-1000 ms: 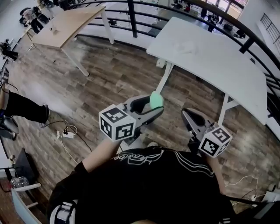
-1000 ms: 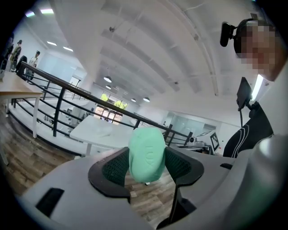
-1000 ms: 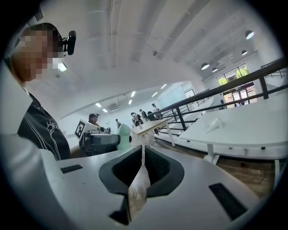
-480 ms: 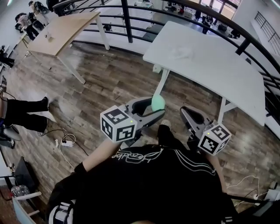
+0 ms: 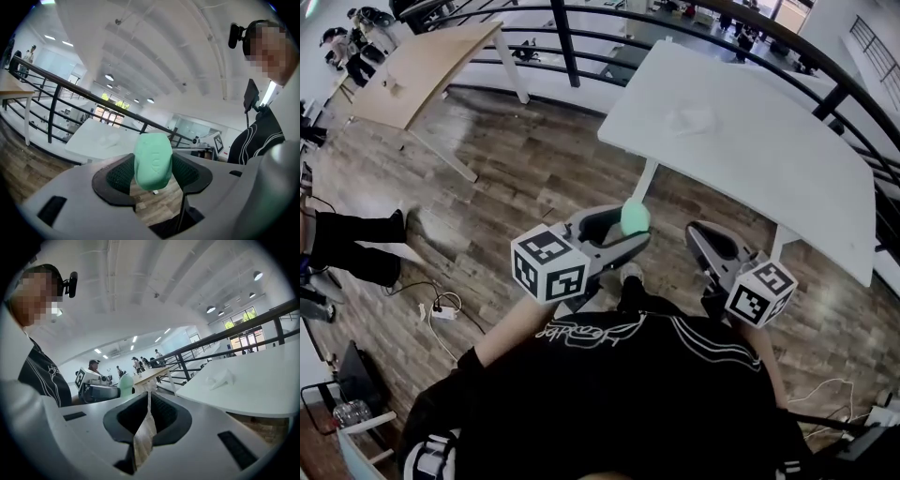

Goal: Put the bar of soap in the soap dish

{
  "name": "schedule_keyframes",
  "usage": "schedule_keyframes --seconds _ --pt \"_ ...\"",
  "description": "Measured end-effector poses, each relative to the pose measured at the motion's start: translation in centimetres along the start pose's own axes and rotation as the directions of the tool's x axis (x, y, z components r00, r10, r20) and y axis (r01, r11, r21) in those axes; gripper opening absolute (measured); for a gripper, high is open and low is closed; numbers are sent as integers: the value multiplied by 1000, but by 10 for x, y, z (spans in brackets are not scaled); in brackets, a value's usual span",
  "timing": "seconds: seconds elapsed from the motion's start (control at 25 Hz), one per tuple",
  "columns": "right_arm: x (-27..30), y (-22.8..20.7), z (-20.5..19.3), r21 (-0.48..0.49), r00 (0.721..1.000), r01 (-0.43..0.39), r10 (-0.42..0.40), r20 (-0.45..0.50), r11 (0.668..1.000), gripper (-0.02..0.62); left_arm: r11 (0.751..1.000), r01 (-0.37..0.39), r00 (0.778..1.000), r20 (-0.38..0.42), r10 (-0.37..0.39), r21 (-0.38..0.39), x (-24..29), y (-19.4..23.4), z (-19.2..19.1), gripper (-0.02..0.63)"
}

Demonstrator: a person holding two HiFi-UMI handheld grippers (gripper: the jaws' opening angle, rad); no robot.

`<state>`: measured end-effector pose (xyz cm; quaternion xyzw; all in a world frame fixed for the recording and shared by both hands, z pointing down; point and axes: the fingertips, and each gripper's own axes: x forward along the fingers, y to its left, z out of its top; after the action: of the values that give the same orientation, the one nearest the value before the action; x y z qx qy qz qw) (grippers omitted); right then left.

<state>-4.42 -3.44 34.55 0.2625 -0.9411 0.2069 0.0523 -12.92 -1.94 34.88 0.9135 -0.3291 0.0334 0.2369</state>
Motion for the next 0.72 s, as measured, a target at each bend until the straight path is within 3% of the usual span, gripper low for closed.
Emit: schedule_keyframes --seconds 0.36,0.72 --pt "59 -113 37 52 1000 17 -16 -18 998 26 1000 1 998 -59 -3 -23 89 91 42 259" --pt "75 -200 60 101 998 57 -57 1 993 26 999 26 991 -132 -21 36 167 137 72 259"
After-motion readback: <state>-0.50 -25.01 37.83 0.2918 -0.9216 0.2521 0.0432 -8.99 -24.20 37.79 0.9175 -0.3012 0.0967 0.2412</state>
